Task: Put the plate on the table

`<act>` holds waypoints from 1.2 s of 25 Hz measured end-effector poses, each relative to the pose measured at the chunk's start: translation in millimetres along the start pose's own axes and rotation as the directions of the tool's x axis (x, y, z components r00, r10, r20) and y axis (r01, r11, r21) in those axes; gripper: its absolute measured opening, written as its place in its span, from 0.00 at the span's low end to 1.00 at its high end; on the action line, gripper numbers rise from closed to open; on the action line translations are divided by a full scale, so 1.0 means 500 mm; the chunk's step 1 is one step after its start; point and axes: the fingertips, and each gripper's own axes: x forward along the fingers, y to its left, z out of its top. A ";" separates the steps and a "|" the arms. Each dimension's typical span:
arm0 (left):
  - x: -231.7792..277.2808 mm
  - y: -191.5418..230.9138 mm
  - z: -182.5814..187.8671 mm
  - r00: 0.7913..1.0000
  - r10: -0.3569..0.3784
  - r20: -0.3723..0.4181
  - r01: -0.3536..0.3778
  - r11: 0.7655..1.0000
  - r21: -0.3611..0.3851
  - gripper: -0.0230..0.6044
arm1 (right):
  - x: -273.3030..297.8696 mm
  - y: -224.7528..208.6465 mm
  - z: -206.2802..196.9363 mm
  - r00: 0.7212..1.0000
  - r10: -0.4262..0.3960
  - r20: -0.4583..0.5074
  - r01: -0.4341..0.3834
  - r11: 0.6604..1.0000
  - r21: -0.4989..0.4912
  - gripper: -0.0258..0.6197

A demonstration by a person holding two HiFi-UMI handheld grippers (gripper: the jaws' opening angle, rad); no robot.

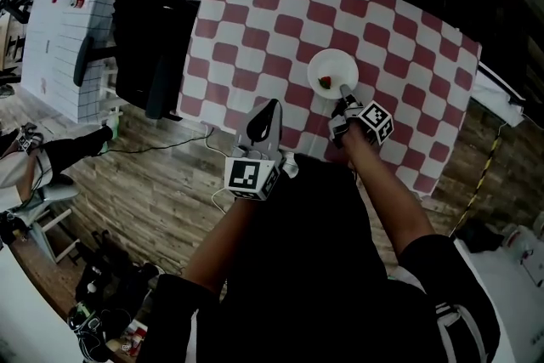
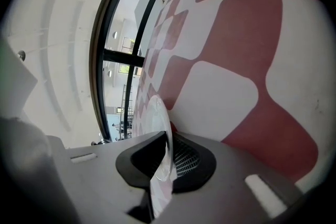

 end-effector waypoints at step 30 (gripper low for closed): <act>-0.021 -0.082 0.029 0.986 -0.153 0.065 0.152 0.988 0.021 0.05 | -0.151 0.171 -0.037 0.998 0.013 -0.055 -0.032 0.933 -0.358 0.22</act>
